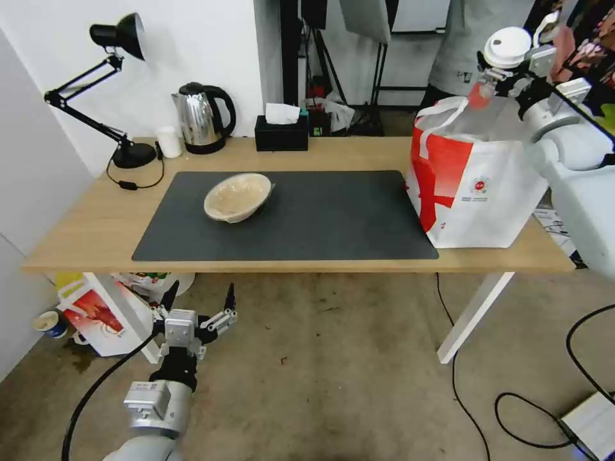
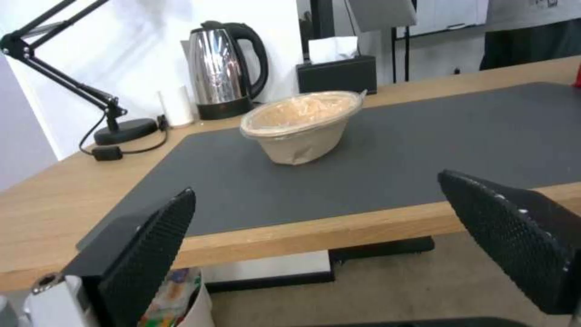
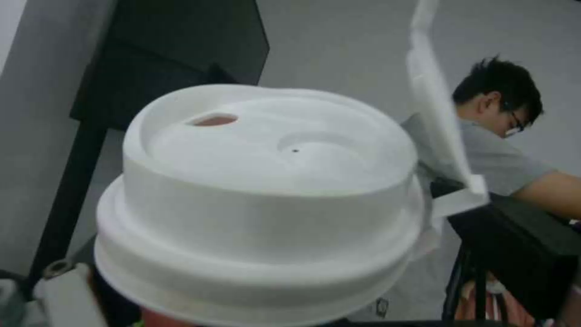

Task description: Pick up the trash from the table and place it into the takeout bag.

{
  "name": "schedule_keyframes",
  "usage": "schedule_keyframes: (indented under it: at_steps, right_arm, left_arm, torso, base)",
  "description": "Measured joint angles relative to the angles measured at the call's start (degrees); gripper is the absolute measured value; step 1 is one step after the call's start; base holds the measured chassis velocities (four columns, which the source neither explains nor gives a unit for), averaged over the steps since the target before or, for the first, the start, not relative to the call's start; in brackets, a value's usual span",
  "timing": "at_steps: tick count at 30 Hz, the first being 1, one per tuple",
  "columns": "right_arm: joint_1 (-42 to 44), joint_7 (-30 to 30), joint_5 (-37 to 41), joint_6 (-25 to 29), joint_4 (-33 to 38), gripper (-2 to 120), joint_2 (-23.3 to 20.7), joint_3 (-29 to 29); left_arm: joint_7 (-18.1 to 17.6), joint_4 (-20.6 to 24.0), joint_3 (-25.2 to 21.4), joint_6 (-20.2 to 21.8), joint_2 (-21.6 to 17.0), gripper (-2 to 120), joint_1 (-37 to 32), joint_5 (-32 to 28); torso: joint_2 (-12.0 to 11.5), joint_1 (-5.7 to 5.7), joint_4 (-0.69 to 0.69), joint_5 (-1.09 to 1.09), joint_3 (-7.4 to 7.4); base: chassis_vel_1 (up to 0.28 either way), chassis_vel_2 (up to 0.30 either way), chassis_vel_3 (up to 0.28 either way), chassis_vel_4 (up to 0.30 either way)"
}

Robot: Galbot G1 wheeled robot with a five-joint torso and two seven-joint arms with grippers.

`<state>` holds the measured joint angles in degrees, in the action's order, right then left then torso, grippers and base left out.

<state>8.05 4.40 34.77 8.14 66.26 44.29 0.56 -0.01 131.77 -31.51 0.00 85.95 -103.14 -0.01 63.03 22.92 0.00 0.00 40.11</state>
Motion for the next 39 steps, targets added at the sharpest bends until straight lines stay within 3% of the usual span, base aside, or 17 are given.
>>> schedule_keyframes:
  at_steps: [8,16,28,33,39]
  right_arm:
    - [1.6,-1.3,2.4,-2.1,5.1,100,-2.7,-0.4]
    - [3.8,-3.3,6.9,-5.9,14.9,100,-9.9,-0.4]
    - [5.0,-5.0,10.8,-8.0,19.7,100,-15.9,1.1]
    - [8.4,-6.6,12.1,-8.8,23.3,100,-17.4,3.8]
    - [18.8,-15.1,20.2,-13.7,37.0,100,-18.3,12.0]
  left_arm:
    - [0.0,0.0,0.0,0.0,0.0,100,0.0,0.0]
    - [0.0,0.0,0.0,0.0,0.0,100,0.0,0.0]
    - [0.0,0.0,0.0,0.0,0.0,100,0.0,0.0]
    - [0.0,0.0,0.0,0.0,0.0,100,0.0,0.0]
    - [0.0,0.0,0.0,0.0,0.0,100,0.0,0.0]
  torso:
    - [0.0,0.00,0.00,0.00,0.00]
    - [0.0,-0.01,0.00,0.00,0.00]
    - [0.0,-0.01,0.00,0.01,0.00]
    - [0.0,-0.01,0.00,0.00,0.00]
    - [0.0,-0.01,0.01,-0.02,0.00]
  base:
    - [0.000,0.000,0.000,0.000]
    - [0.000,0.000,0.000,0.000]
    - [0.000,0.000,0.000,0.000]
    - [0.000,0.000,0.000,0.000]
    - [0.000,0.000,0.000,0.000]
